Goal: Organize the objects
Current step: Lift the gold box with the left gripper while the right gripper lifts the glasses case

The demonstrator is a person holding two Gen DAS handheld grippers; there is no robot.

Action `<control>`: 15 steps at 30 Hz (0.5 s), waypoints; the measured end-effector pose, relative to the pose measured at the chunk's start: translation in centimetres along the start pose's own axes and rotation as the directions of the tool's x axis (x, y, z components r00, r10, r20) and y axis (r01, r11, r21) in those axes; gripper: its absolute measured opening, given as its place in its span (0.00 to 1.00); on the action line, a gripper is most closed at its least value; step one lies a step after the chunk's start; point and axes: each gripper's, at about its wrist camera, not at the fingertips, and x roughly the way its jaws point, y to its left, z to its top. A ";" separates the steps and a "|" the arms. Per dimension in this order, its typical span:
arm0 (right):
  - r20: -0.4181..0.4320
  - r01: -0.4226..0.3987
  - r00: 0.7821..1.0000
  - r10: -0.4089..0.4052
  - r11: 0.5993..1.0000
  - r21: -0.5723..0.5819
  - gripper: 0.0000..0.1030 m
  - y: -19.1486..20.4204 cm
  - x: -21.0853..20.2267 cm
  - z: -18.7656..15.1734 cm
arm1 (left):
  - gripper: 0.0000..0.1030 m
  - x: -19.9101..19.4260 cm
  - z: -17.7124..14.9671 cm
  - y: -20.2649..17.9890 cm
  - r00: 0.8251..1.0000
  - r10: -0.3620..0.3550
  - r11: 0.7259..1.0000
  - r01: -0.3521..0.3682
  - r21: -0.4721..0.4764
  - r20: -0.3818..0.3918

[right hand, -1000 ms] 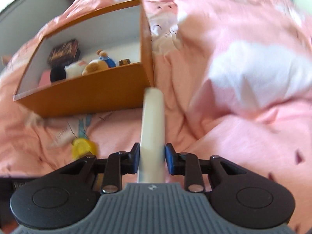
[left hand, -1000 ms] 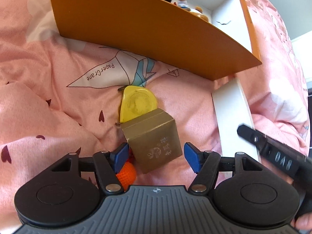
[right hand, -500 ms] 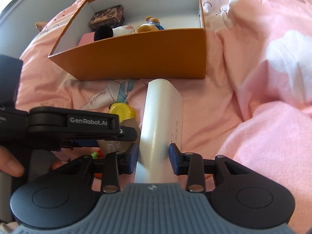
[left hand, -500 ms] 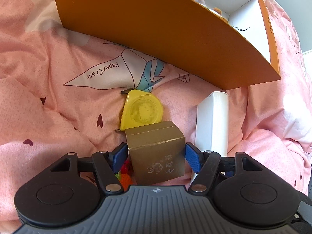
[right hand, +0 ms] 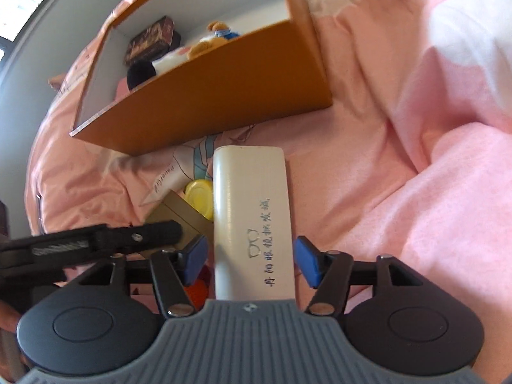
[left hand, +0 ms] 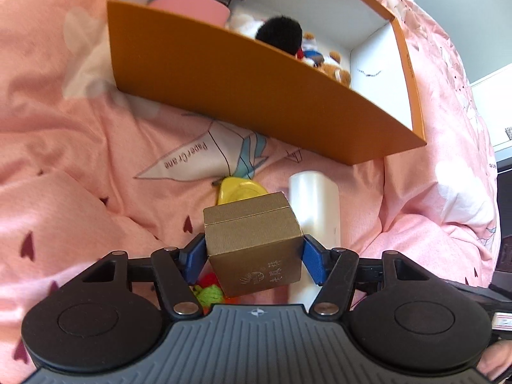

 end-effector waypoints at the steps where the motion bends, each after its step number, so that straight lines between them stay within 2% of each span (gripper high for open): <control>1: -0.007 0.028 1.000 -0.028 0.999 -0.024 0.64 0.5 0.5 0.0 | 0.70 -0.2 0.1 0.2 1.000 -0.003 1.000 0.003 -0.001 0.003; 4: -0.028 0.080 0.996 -0.083 0.993 -0.082 0.64 1.6 1.7 0.0 | 0.70 -0.6 0.5 0.4 1.000 -0.002 1.000 0.002 0.008 0.016; 10: -0.056 0.107 0.992 -0.116 0.983 -0.146 0.65 3.7 3.8 0.4 | 0.70 -1.7 0.6 0.6 0.997 0.015 0.997 -0.021 0.081 0.077; 15: -0.056 0.171 0.981 -0.184 0.967 -0.188 0.64 4.6 4.8 0.5 | 0.70 -1.9 0.2 0.1 0.983 0.104 0.975 -0.131 0.178 0.152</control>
